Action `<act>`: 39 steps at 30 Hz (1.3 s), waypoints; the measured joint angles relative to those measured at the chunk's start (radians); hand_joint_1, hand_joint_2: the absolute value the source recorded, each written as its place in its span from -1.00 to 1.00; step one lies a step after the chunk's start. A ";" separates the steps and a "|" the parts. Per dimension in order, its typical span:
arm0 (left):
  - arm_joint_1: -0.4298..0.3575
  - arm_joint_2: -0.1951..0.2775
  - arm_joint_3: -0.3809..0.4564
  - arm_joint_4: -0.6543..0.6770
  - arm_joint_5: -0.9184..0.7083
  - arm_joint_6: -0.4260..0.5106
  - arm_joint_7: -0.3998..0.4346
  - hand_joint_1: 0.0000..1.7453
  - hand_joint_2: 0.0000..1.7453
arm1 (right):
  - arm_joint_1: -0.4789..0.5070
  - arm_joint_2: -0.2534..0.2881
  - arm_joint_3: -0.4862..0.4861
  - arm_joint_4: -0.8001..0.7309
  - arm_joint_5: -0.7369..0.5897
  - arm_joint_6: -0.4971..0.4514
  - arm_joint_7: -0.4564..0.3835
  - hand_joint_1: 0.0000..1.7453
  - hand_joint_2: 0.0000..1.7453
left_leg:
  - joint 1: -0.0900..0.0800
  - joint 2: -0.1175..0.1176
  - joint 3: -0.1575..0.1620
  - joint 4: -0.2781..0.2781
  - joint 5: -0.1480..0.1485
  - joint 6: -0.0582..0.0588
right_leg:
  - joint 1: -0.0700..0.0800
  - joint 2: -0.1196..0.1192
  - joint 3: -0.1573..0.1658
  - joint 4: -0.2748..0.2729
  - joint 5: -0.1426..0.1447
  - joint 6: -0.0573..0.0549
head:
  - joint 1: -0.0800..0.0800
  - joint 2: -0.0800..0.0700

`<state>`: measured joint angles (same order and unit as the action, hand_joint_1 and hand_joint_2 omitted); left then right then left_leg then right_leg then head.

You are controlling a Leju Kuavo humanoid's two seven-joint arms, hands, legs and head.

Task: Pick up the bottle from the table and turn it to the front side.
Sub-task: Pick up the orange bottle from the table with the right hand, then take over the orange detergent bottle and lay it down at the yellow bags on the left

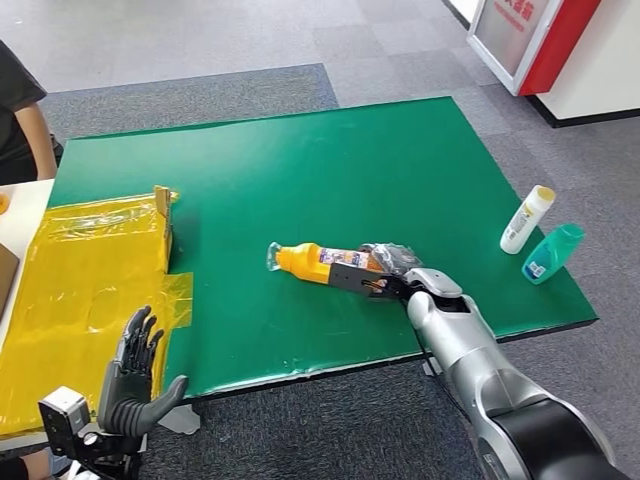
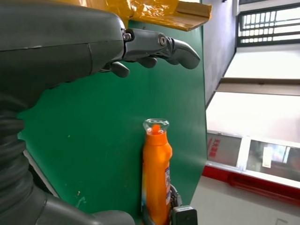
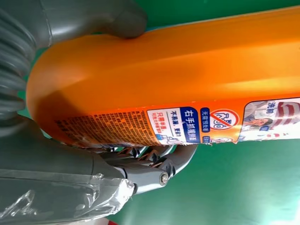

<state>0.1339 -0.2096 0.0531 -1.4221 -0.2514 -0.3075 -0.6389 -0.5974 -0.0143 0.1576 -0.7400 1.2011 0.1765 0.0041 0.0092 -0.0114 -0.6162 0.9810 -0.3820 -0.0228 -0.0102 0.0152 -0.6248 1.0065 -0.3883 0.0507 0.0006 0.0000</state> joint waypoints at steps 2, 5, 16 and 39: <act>0.000 0.005 0.001 0.004 0.002 0.000 0.000 -1.00 1.00 | -0.003 0.003 0.011 0.002 0.005 -0.001 -0.003 1.00 1.00 | 0.000 0.000 0.000 0.000 0.000 0.000 | 0.000 0.000 0.000 0.000 0.000 0.000 | 0.000 0.000; 0.000 0.009 0.003 0.009 0.004 0.000 0.000 -1.00 1.00 | -0.006 0.007 0.023 0.004 0.007 -0.001 -0.005 1.00 1.00 | 0.000 0.000 0.000 0.000 0.000 0.000 | 0.000 0.000 0.000 0.000 0.000 0.000 | 0.000 0.000; 0.003 0.014 0.066 0.016 0.011 -0.021 -0.013 -1.00 1.00 | 0.091 0.017 0.112 -0.203 -0.103 -0.027 -0.055 1.00 1.00 | 0.000 0.000 -0.001 0.000 0.001 -0.001 | 0.000 0.000 -0.002 0.001 0.000 0.000 | 0.000 0.000; -0.080 0.009 -0.034 -0.155 0.061 -0.017 0.217 -1.00 1.00 | 0.552 0.179 0.095 -0.712 -0.686 -0.044 -0.418 1.00 1.00 | 0.000 -0.001 -0.001 0.000 -0.001 -0.002 | 0.001 0.000 -0.002 0.000 -0.002 -0.001 | 0.000 0.000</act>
<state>0.0537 -0.2009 0.0194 -1.5769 -0.1907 -0.3245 -0.4222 -0.0457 0.1645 0.2527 -1.4516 0.5150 0.1322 -0.4142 0.0095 -0.0122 -0.6177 0.9809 -0.3828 -0.0246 -0.0095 0.0149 -0.6271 1.0068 -0.3901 0.0495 0.0004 0.0000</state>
